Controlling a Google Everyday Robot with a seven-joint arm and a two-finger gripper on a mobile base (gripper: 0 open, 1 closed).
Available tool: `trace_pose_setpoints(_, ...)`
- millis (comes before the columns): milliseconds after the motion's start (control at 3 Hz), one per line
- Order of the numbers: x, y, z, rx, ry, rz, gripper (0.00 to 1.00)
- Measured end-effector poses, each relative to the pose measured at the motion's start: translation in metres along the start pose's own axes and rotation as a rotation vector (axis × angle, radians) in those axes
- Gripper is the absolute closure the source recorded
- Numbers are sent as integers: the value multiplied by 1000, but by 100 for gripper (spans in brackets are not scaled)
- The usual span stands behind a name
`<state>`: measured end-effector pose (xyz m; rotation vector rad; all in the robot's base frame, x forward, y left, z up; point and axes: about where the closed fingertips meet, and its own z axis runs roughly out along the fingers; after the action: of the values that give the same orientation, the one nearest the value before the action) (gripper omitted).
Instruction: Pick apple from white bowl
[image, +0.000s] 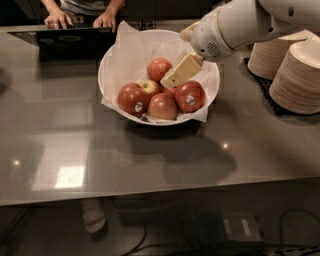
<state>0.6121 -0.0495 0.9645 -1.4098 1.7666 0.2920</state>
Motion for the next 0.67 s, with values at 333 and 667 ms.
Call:
trace_pose_setpoints(333, -1, 0, 14, 13, 6, 21, 32)
trace_pose_setpoints(667, 2, 1, 27, 37, 21, 40, 34)
